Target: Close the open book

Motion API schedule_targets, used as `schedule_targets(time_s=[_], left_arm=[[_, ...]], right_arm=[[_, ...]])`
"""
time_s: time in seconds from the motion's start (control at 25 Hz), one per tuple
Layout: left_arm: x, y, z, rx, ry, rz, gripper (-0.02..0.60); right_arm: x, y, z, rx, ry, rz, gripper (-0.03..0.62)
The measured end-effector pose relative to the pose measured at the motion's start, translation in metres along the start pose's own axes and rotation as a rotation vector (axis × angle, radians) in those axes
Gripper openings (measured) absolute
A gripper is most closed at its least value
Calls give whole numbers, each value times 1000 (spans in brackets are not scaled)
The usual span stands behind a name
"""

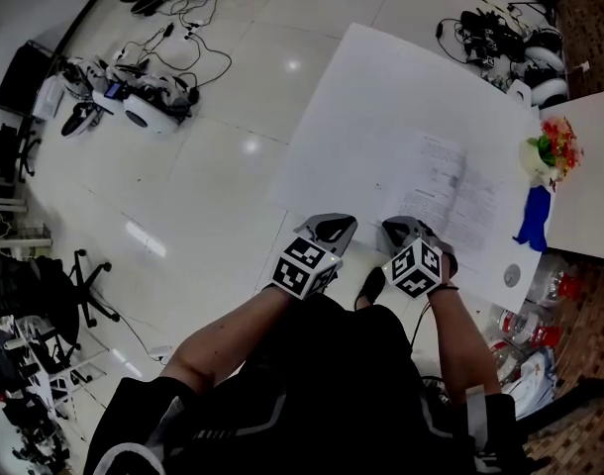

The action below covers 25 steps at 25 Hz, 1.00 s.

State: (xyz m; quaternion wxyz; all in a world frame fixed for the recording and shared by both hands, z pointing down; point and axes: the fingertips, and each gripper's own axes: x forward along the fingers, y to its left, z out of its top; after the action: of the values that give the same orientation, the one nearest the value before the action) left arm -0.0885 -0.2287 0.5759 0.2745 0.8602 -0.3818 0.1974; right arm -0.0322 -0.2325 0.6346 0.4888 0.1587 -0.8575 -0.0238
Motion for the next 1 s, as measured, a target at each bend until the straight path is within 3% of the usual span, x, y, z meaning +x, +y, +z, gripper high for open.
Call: schedule_targets(time_s=[0.48,1.0], left_arm=[[2,-15,19,29,-28,-50,-6],[20,-51,27,111,-1,-132,-6]], right_arm=[[-61,-15,13,168,-165,-217,0],[-125,-43,-39,379,-225,-476,-2]])
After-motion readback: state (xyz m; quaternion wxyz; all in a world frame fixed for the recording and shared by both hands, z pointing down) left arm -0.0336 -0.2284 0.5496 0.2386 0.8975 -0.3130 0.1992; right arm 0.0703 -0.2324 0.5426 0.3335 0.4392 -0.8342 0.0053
